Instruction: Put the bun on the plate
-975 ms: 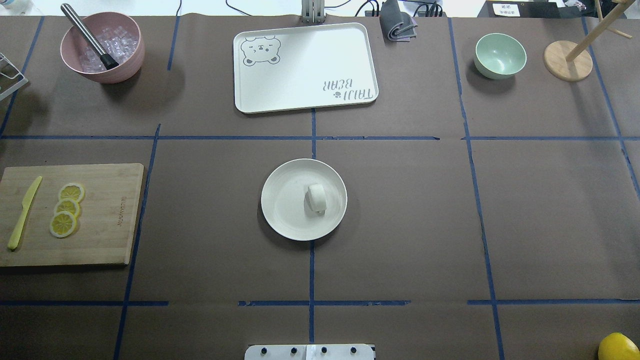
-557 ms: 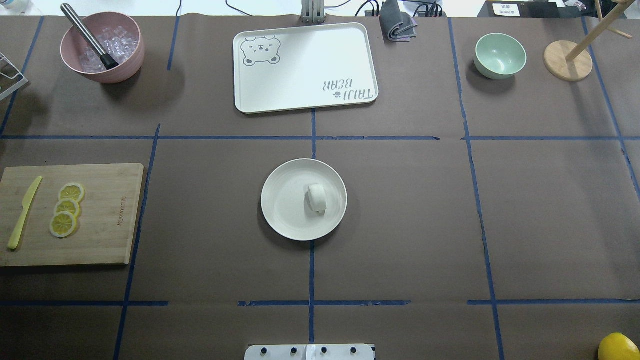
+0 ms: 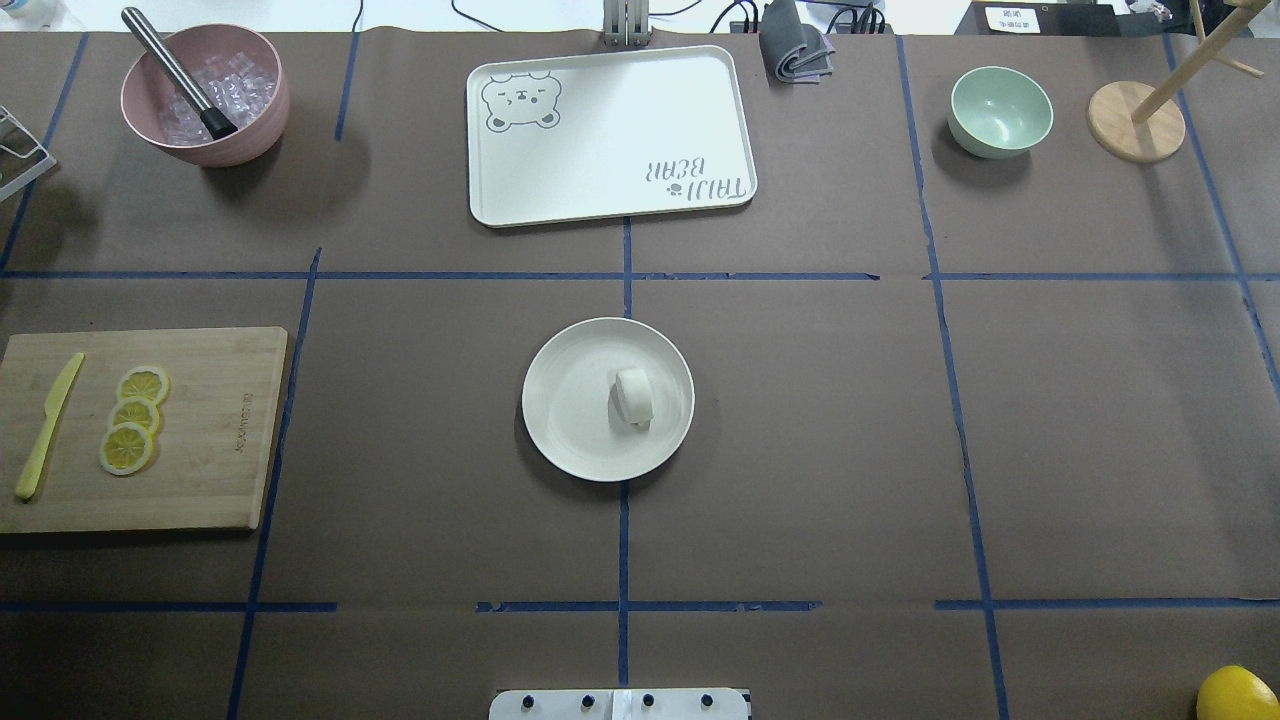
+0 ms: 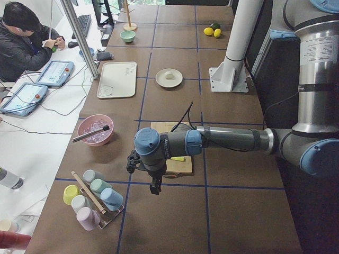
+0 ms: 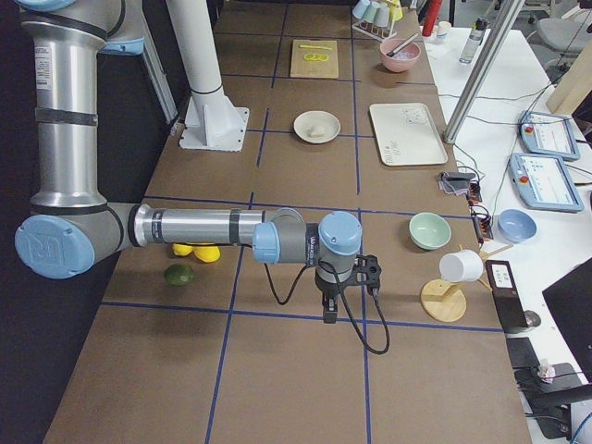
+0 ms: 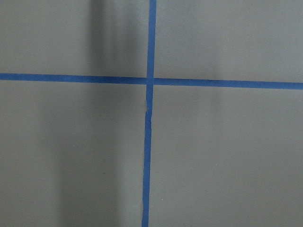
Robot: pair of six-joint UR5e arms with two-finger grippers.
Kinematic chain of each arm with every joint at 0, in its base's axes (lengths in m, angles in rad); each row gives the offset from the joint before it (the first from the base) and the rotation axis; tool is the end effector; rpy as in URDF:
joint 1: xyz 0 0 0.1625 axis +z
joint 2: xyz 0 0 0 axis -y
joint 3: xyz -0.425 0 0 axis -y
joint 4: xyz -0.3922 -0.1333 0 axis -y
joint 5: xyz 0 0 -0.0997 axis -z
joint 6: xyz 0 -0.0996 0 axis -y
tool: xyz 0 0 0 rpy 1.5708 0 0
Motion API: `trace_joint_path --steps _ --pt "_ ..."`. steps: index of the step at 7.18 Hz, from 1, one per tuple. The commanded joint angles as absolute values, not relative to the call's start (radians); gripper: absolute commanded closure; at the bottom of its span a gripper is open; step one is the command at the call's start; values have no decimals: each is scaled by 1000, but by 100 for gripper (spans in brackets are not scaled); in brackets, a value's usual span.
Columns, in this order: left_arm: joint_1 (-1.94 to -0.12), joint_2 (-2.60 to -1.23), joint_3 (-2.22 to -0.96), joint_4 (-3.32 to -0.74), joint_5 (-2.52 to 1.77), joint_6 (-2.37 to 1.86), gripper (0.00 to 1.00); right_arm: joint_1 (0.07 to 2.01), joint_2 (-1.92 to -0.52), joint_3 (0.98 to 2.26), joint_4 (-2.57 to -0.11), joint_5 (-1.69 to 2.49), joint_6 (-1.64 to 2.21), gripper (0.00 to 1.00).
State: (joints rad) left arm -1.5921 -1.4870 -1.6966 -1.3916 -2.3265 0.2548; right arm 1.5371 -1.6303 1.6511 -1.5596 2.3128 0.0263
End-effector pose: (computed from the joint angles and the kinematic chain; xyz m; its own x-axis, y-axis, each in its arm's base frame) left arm -0.0745 -0.4436 0.6550 0.7075 0.1439 -0.6919 -0.1625 0.9859 0.0389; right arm 0.0502 -0.4708 0.6488 0.7366 -0.0202 0.6760 0.0143 0.9998 0.0142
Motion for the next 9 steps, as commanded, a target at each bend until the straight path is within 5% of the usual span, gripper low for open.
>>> trace_joint_path --steps 1,9 --pt "-1591 -1496 -1686 -1393 -2309 253 0 1537 -1634 1647 -1560 2316 23 0" --pt "-1588 -1485 -1687 -1393 -2307 259 0 1537 -1637 1644 -1560 2316 21 0"
